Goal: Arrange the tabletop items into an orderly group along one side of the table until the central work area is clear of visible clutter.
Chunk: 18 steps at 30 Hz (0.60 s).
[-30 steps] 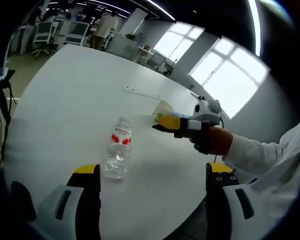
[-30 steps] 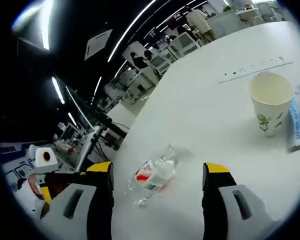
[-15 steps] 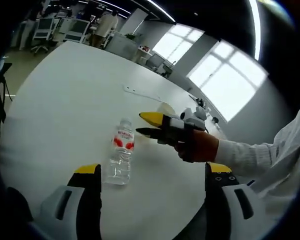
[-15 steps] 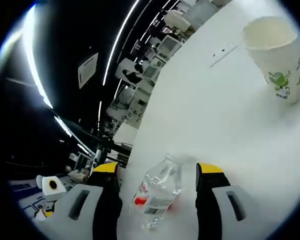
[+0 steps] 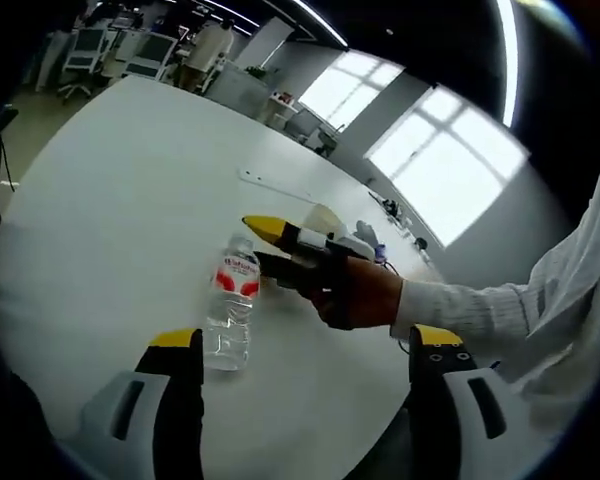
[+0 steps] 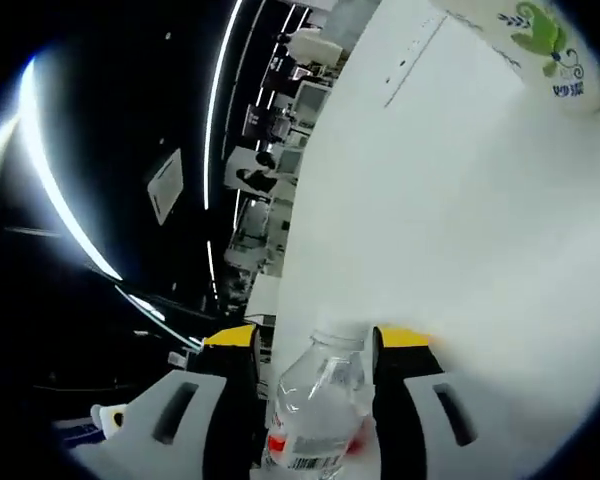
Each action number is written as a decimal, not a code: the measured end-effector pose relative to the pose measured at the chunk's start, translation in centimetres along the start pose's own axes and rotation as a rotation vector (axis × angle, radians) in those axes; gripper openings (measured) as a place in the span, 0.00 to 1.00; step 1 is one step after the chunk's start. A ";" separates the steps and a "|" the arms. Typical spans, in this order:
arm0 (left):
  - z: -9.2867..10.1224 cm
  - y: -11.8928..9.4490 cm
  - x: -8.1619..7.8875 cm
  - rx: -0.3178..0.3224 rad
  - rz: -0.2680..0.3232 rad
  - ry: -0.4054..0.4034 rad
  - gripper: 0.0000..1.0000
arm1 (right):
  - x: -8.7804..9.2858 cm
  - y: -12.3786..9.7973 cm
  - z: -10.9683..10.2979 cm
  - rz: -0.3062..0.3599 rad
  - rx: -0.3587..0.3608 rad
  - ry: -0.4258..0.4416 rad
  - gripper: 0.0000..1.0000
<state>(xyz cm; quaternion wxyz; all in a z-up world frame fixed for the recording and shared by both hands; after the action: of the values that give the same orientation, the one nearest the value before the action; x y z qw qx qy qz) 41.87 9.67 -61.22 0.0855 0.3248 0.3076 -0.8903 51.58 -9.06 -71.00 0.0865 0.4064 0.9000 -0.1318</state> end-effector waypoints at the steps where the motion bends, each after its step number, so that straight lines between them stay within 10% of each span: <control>1: -0.1 0.0 0.0 0.001 0.000 0.000 0.87 | 0.1 0.1 0.1 -0.001 -0.002 0.007 0.38; 18: -0.8 0.0 0.6 -0.001 0.004 -0.027 0.85 | 0.4 0.8 0.3 0.051 0.010 0.068 0.20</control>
<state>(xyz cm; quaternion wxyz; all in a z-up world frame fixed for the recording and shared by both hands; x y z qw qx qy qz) 41.85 10.18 -62.10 0.0913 0.3134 0.3061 -0.8943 51.90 -8.36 -71.58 0.0574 0.4339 0.8911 -0.1200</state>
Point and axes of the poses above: the point that each gripper's makers call its tool centre point, and the gripper's own axes: y roughly forward along the fingers, z roughly to its right, x roughly out of its underside, the point moved 8 cm from there along -y, roughly backward along the fingers, and after that the axes turned 4 degrees about -x, right-handed, at the moved point
